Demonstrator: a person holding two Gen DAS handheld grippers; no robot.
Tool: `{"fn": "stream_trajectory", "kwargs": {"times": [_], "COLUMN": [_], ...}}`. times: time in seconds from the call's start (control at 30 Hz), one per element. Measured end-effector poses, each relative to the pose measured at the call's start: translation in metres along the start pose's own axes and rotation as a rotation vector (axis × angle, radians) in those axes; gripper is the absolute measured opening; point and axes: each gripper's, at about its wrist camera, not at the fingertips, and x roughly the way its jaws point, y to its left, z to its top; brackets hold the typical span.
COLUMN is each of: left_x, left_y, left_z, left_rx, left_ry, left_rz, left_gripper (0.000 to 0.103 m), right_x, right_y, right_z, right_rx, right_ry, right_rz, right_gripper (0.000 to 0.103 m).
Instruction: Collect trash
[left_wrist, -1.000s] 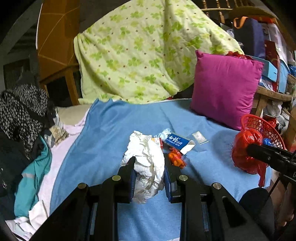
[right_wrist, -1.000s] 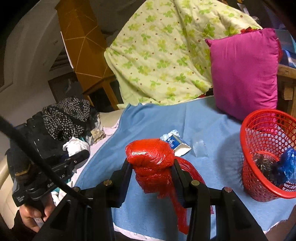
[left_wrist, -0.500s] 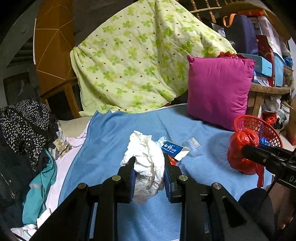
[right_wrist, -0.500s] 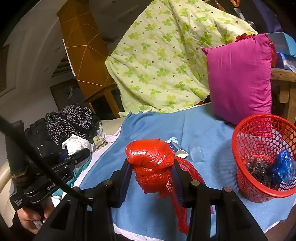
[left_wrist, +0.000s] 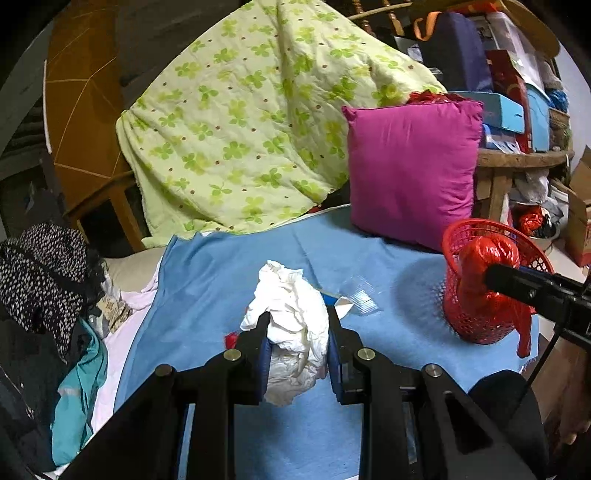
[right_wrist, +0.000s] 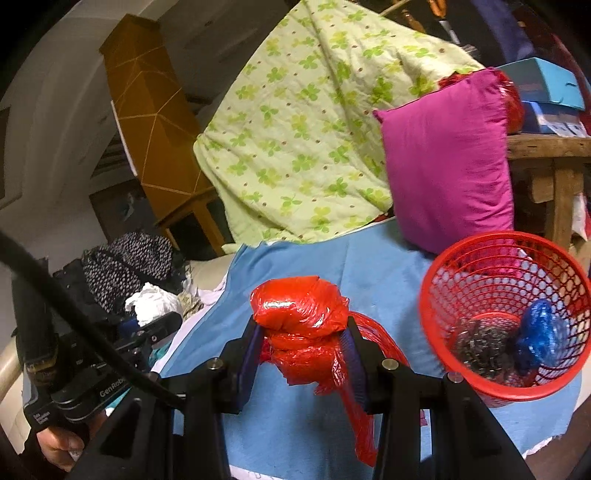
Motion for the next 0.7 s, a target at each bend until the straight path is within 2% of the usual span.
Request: {"fn": "stream_trajectory", "kwargs": {"times": [0.33,0.5,0.7], "left_x": [0.004,0.015,0.036], "left_y": [-0.048,-0.076,-0.124], "left_z": [0.019,0.039,0.063], "left_rx": [0.078,0.068,0.078], "left_ry": [-0.017,-0.007,0.019], "left_rz": [-0.068,-0.234,-0.387], "left_gripper": [0.028,0.028,0.028], "right_x": [-0.032,-0.051,-0.067], "right_y": [-0.050,-0.094,-0.150], "right_z": [0.014,0.019,0.031], "right_rx": [0.083,0.193,0.352], "right_ry": [-0.085,-0.124,-0.160], "right_rz": [-0.071,-0.114,-0.132], "right_gripper": [0.045,0.045,0.047]}}
